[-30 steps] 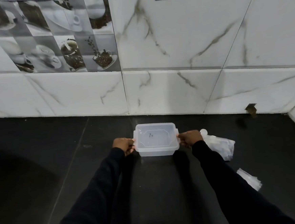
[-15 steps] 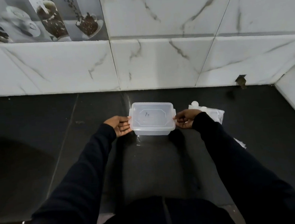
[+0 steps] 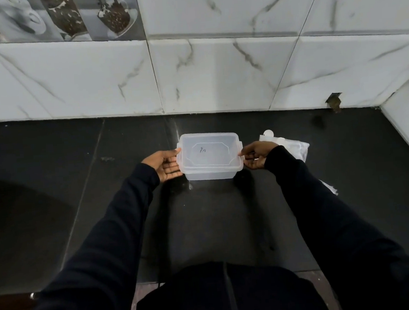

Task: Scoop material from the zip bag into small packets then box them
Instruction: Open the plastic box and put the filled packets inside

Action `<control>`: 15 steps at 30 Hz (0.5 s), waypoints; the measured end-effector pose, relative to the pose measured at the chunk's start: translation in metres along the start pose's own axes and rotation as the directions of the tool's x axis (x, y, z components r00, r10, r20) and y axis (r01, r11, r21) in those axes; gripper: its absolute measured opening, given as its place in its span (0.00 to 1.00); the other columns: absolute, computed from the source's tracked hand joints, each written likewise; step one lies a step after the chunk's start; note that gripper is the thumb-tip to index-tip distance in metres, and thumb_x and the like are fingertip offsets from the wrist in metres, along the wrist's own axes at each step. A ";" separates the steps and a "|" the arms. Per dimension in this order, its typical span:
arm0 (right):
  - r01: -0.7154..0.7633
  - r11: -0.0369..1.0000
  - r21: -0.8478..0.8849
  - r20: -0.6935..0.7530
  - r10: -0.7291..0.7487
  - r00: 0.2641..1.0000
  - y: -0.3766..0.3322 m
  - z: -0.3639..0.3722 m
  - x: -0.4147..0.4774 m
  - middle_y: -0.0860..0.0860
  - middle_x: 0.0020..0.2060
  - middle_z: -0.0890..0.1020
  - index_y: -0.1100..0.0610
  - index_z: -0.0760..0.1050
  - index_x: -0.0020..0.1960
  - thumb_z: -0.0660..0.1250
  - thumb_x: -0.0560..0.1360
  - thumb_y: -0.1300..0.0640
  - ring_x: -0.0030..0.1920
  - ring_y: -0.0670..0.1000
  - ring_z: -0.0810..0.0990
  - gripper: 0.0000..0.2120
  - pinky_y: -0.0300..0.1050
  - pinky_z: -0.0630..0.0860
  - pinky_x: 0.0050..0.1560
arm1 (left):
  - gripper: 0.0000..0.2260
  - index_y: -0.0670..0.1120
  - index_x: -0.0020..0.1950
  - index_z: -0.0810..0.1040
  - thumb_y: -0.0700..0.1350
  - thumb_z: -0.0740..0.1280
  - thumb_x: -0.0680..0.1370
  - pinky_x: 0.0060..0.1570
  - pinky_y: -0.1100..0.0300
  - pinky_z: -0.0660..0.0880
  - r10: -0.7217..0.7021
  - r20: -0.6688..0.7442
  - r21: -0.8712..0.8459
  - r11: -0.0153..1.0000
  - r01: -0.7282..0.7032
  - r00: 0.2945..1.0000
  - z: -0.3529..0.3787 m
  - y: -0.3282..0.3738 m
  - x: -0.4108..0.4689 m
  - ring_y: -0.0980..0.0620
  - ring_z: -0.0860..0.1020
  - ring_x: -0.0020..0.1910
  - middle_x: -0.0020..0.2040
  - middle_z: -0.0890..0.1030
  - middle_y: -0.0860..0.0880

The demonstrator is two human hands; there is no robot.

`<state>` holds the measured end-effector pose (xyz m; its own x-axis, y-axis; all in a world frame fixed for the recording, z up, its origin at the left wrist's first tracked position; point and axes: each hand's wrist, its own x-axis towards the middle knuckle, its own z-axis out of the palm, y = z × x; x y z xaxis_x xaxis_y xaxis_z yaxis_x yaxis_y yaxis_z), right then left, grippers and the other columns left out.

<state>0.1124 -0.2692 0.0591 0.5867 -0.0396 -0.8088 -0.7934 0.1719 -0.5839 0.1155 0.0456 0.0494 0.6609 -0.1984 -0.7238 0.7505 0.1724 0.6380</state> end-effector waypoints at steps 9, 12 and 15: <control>0.243 0.959 -0.147 0.106 -0.229 0.968 -0.002 -0.010 -0.020 0.56 0.41 0.83 0.56 0.75 0.40 0.69 0.71 0.71 0.44 0.55 0.83 0.11 0.49 0.80 0.52 | 0.12 0.47 0.39 0.73 0.33 0.72 0.74 0.53 0.49 0.81 0.176 0.121 0.055 0.982 -0.183 0.977 -0.001 -0.007 -0.010 0.45 0.83 0.51 0.48 0.83 0.45; 0.445 0.839 -0.313 0.090 -0.440 0.893 0.004 -0.018 -0.025 0.52 0.38 0.81 0.53 0.74 0.41 0.77 0.64 0.70 0.43 0.52 0.80 0.17 0.48 0.76 0.44 | 0.14 0.48 0.38 0.72 0.33 0.74 0.71 0.41 0.57 0.80 0.354 0.080 0.234 0.902 -0.362 0.932 -0.001 -0.013 -0.020 0.50 0.79 0.42 0.40 0.78 0.50; 0.602 0.701 -0.382 0.099 -0.617 0.781 0.024 -0.025 -0.034 0.52 0.38 0.79 0.55 0.75 0.41 0.78 0.63 0.70 0.39 0.50 0.78 0.16 0.44 0.76 0.37 | 0.16 0.46 0.37 0.72 0.30 0.76 0.68 0.28 0.62 0.72 0.553 0.096 0.401 0.740 -0.540 0.828 -0.002 -0.026 -0.032 0.52 0.72 0.33 0.36 0.72 0.48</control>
<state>0.0691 -0.2888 0.0713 0.9636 -0.0393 -0.2643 -0.2645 -0.2795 -0.9230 0.0751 0.0492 0.0551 0.9617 -0.1618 -0.2214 0.1974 -0.1518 0.9685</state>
